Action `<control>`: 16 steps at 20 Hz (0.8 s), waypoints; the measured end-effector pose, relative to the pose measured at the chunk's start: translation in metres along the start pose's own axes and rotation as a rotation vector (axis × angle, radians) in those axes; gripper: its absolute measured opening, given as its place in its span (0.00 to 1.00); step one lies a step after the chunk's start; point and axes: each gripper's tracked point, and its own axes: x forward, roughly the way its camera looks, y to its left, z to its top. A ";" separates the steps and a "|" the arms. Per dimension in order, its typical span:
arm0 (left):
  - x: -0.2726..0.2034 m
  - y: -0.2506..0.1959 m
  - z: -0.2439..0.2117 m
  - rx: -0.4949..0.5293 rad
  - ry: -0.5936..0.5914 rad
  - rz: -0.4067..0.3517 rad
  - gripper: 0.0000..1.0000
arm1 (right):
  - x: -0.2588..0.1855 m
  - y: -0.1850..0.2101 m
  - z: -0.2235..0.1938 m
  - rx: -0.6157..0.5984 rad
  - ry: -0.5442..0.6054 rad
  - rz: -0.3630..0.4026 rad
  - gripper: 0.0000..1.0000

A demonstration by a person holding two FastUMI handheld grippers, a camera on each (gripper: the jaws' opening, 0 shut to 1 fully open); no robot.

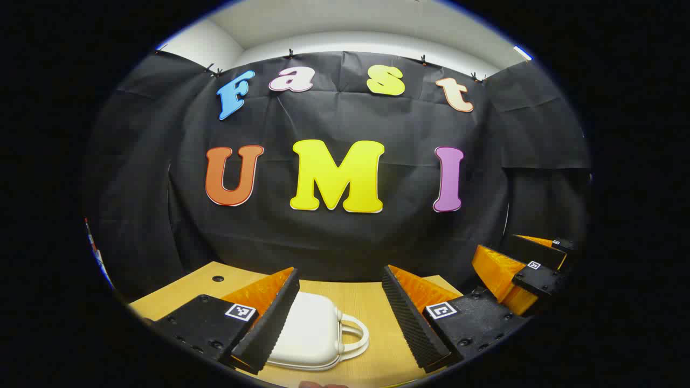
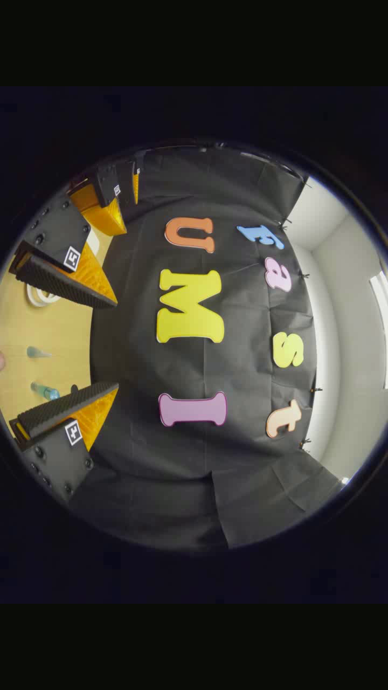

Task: First open the suitcase, pack the skin care products into it, and then close the suitcase.

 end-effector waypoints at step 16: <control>0.012 -0.006 -0.008 0.034 0.013 0.019 0.98 | 0.006 -0.011 -0.009 0.003 0.028 -0.006 0.81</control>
